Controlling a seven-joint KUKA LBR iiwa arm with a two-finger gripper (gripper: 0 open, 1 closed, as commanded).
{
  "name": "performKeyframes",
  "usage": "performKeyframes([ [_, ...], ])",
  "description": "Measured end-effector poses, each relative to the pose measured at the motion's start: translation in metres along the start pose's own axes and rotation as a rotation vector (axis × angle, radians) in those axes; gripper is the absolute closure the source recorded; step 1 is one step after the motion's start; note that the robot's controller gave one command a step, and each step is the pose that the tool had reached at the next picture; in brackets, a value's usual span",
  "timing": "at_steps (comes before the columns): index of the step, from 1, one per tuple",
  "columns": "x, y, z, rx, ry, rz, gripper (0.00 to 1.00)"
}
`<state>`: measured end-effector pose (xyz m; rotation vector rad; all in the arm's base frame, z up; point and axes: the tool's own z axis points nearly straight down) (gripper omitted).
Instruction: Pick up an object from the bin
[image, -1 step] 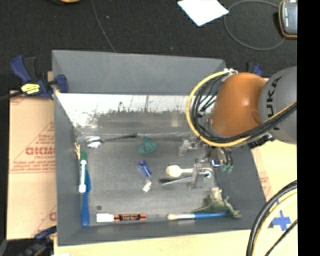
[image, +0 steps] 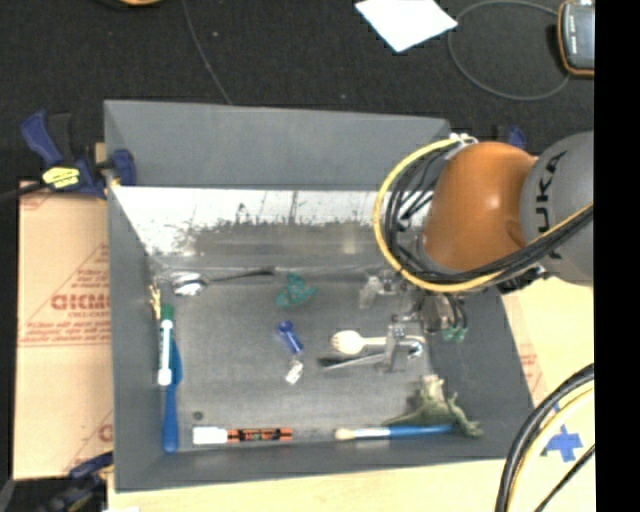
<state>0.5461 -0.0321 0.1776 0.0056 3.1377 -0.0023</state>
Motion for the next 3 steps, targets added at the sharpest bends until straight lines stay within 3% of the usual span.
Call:
performKeyframes([
  [1, -0.01, -0.013, 0.11, 0.0, 0.001, -0.149, 0.0],
  [2, 0.003, -0.016, 0.107, 0.0, -0.013, -0.087, 0.0],
  [3, -0.008, -0.014, 0.107, 0.001, -0.01, -0.132, 0.0],
])
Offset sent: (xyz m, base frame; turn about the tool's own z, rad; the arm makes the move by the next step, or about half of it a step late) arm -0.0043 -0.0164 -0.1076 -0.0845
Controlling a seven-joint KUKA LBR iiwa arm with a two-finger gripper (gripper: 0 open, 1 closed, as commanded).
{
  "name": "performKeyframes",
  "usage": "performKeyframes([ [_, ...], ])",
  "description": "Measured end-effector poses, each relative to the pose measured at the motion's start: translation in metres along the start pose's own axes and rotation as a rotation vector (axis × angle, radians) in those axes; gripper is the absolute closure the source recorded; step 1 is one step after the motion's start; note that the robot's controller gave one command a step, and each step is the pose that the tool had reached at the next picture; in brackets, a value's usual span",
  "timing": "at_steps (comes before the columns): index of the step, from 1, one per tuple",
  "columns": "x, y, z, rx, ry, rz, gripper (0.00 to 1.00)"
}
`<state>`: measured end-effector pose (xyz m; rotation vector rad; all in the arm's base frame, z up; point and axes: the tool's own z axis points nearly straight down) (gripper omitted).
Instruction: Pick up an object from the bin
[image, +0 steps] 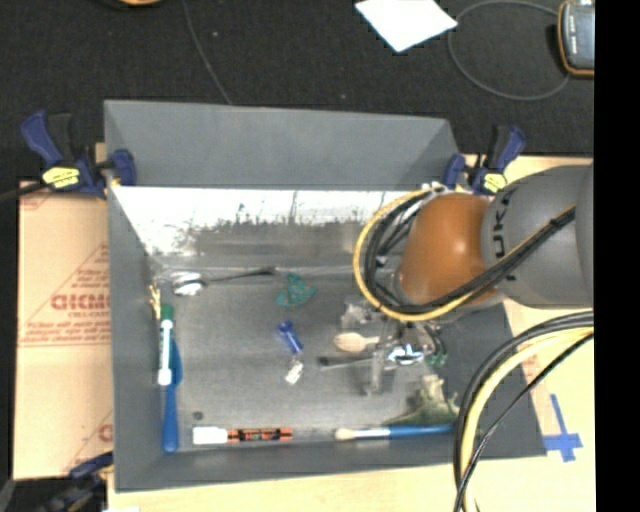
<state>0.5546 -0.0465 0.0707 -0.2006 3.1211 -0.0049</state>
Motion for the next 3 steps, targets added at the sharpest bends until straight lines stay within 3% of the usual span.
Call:
performKeyframes([
  [1, 0.0096, -0.0004, -0.0013, -0.001, -0.007, 0.042, 0.0],
  [2, 0.0001, -0.0012, -0.0021, 0.001, -0.008, 0.01, 1.0],
  [3, 0.0001, -0.0012, -0.0023, 0.001, -0.009, 0.01, 1.0],
])
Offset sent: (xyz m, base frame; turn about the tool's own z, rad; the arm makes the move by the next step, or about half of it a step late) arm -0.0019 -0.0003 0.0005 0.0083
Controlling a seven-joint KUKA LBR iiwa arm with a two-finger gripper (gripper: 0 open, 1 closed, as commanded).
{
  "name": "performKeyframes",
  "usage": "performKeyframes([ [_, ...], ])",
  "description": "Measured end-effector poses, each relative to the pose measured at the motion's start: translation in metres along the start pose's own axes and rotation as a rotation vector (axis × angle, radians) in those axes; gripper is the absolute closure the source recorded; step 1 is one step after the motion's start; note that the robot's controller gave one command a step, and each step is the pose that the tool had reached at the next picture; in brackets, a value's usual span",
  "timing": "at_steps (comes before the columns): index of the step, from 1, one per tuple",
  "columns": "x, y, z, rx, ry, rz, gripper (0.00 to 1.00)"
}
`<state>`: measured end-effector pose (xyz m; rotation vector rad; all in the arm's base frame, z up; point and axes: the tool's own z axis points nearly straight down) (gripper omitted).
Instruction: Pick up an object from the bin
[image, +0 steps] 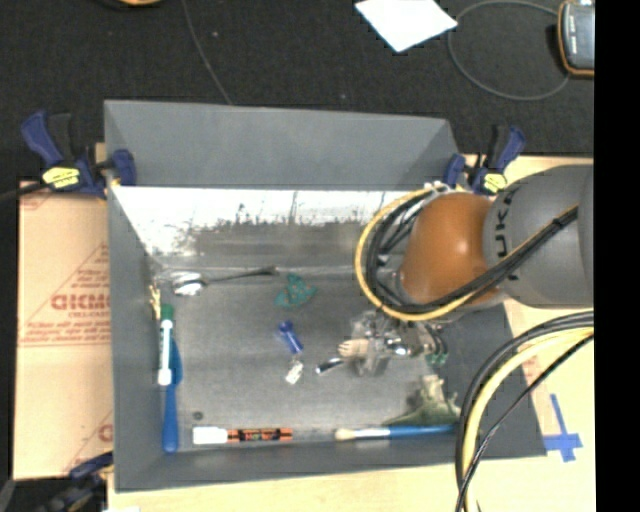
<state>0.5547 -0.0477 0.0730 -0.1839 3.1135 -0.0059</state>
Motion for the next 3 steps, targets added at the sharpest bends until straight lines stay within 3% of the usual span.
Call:
performKeyframes([
  [2, -0.001, -0.001, -0.015, 0.002, -0.008, 0.001, 1.0],
  [3, 0.001, -0.001, -0.045, 0.001, 0.001, 0.002, 1.0],
])
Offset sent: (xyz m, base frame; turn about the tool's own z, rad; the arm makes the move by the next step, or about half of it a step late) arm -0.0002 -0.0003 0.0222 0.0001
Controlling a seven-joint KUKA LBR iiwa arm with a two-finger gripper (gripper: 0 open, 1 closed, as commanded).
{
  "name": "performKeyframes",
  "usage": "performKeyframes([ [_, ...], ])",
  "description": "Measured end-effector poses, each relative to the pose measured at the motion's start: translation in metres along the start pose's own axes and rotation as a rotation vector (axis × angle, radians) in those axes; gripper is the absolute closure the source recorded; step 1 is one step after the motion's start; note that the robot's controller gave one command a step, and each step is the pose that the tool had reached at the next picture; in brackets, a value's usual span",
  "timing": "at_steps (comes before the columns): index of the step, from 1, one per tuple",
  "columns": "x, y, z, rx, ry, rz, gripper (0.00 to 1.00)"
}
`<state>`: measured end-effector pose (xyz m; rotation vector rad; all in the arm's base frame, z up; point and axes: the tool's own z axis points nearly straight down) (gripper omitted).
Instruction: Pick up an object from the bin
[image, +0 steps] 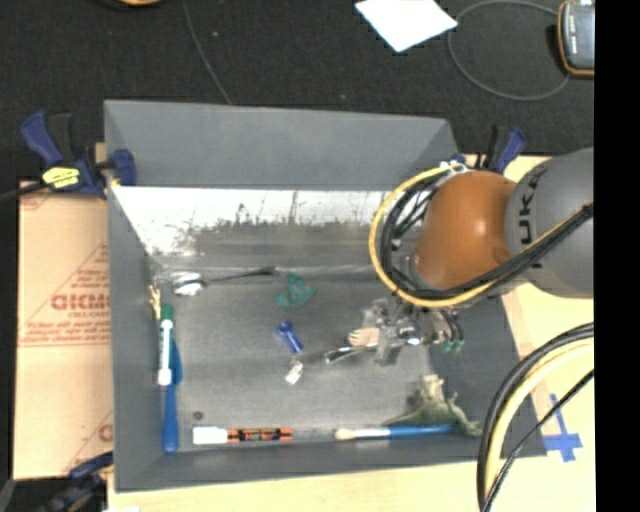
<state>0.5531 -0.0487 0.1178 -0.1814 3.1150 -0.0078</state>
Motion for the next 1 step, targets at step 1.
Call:
performKeyframes([
  [1, -0.0025, -0.0011, -0.0334, 0.002, -0.006, 0.002, 1.0],
])
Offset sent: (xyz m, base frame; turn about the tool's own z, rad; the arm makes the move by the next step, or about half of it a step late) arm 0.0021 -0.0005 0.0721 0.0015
